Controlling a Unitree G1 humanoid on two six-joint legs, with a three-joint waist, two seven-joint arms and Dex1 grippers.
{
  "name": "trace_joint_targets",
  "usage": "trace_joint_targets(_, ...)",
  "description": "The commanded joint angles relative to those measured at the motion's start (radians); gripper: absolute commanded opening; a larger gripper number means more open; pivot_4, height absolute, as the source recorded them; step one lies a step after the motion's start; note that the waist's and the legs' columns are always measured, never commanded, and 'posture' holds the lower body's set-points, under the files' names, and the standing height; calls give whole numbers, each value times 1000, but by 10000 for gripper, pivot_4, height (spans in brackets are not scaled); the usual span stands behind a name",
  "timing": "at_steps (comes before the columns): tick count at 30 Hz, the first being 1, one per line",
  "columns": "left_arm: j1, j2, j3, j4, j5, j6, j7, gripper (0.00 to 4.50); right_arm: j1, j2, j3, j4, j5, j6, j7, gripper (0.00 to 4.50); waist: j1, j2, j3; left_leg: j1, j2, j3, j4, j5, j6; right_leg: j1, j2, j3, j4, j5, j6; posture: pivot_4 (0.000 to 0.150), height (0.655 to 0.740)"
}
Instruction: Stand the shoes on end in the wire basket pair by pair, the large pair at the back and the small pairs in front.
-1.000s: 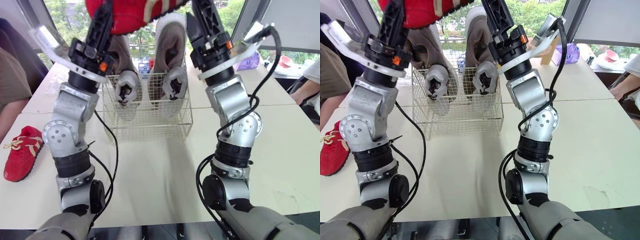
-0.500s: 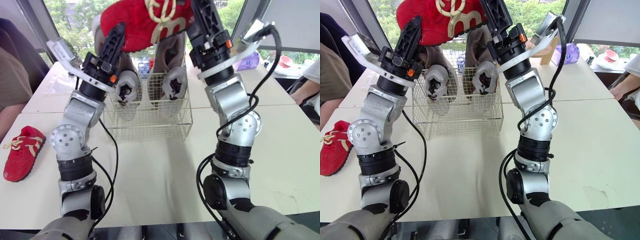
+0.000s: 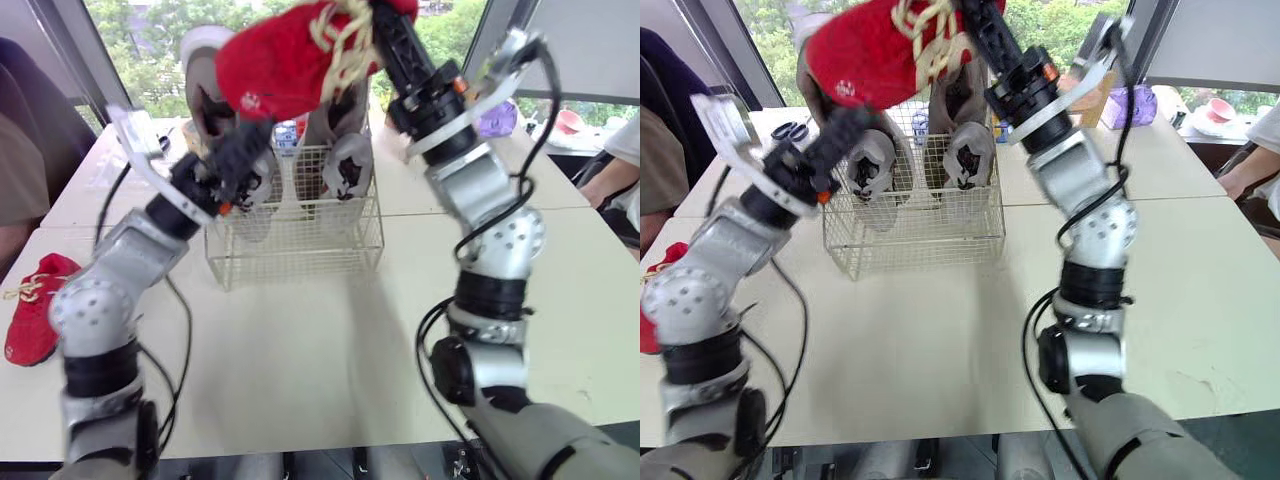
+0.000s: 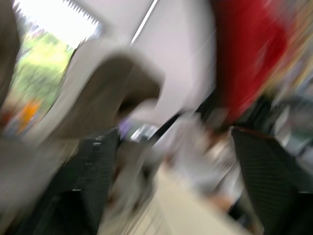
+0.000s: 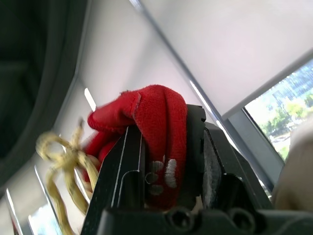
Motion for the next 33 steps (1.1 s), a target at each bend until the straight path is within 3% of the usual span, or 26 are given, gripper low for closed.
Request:
trace_joint_targets(1,117,99,31,-157,51,33,12,35930,-54,-175,39,70,-113,5,257,9604,0,0,0,0,0,0,0,0,0,0,0,0,-1,-2,-3,1500,7400)
trace_joint_targets(5,268,161,91,-233,17,24,-3,35930,-79,-382,193,145,-300,-10,585,9604,-3,0,0,1,1,1,0,0,0,1,0,0,-1,-3,-4,1500,7400)
trace_joint_targets(8,341,184,102,-260,28,15,-25,35930,-96,-451,289,192,-422,-54,752,9604,-4,0,0,1,1,2,-1,0,0,0,0,0,-1,-4,-7,1500,7400)
trace_joint_targets(19,397,158,72,-265,33,-36,-27,35930,-38,-392,419,283,-740,-337,904,9604,3,0,0,1,1,2,-1,0,0,0,-1,0,-2,-4,-7,1500,7400)
trace_joint_targets(23,377,172,69,-242,40,-32,-44,35930,17,-367,434,248,-767,-354,927,9604,1,0,0,1,1,1,-1,0,0,0,-1,0,-1,-4,-7,1500,7400)
trace_joint_targets(30,356,220,109,-184,21,-13,-10,36348,50,-367,419,214,-804,-363,926,43538,1,0,0,1,1,1,-1,0,0,0,-1,0,-1,-4,-7,1500,7400)
trace_joint_targets(33,350,288,128,-166,78,30,67,36348,27,-390,390,173,-763,-284,929,44353,1,0,0,1,1,1,-1,-1,0,0,-1,0,-1,-4,-7,1500,7400)
